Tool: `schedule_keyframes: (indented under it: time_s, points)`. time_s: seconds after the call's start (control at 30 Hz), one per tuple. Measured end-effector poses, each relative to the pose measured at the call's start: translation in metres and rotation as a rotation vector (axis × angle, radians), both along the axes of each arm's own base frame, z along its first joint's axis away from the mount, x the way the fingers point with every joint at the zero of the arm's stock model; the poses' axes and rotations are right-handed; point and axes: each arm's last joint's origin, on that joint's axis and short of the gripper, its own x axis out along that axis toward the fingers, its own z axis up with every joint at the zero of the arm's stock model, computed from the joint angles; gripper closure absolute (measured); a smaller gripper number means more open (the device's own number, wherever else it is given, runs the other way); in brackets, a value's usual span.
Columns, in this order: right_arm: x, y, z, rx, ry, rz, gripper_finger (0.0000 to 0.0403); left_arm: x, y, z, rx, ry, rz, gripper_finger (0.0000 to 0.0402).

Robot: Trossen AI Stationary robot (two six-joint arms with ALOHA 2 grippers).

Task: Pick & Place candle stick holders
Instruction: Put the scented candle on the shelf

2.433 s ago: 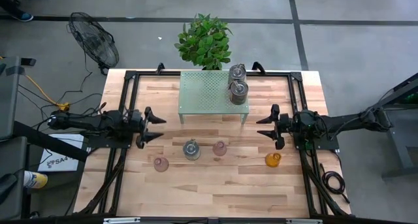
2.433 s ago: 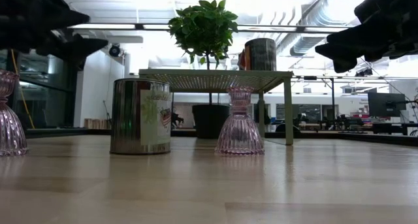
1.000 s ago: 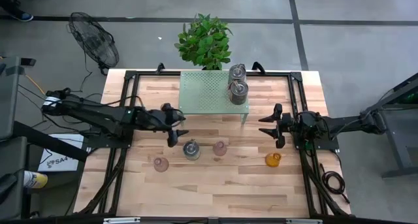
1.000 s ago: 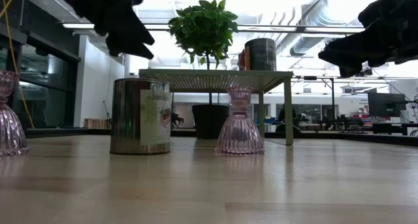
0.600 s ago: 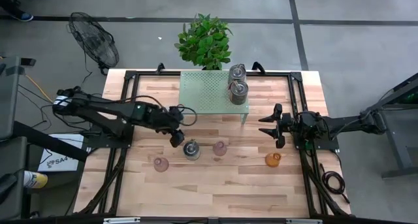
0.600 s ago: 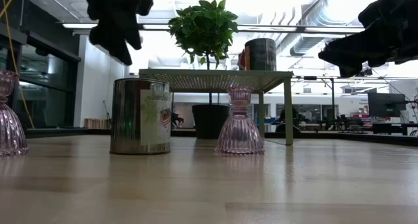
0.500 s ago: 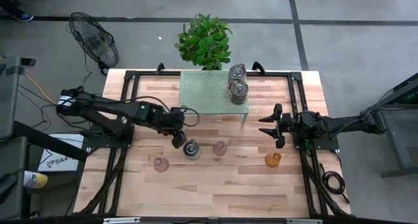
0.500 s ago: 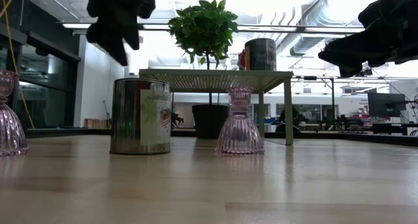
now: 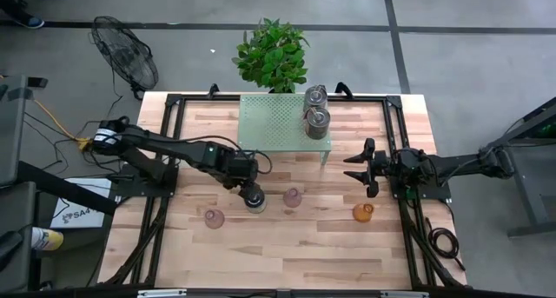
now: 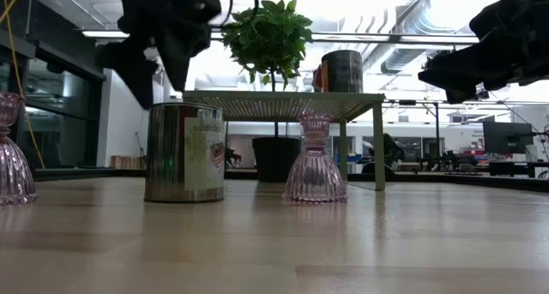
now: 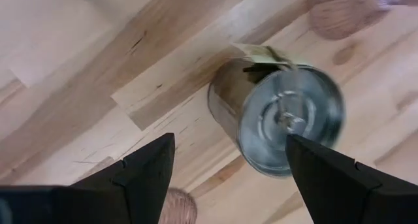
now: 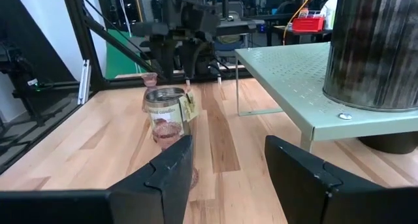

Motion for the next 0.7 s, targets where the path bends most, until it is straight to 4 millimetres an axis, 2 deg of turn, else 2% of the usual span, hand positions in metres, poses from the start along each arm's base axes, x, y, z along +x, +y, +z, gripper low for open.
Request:
schedule_keyframes:
  time_s: [0.33, 0.7]
  points:
    - [0.0, 0.0, 0.0, 0.0, 0.001, 0.0, 0.0217, 0.011, -0.003, -0.023, -0.047, 0.098, 0.012, 0.0115]
    - [0.0, 0.0, 0.0, 0.0, 0.001, 0.0, 0.0217, 0.007, -0.002, -0.026, -0.047, 0.16, 0.057, 0.0115]
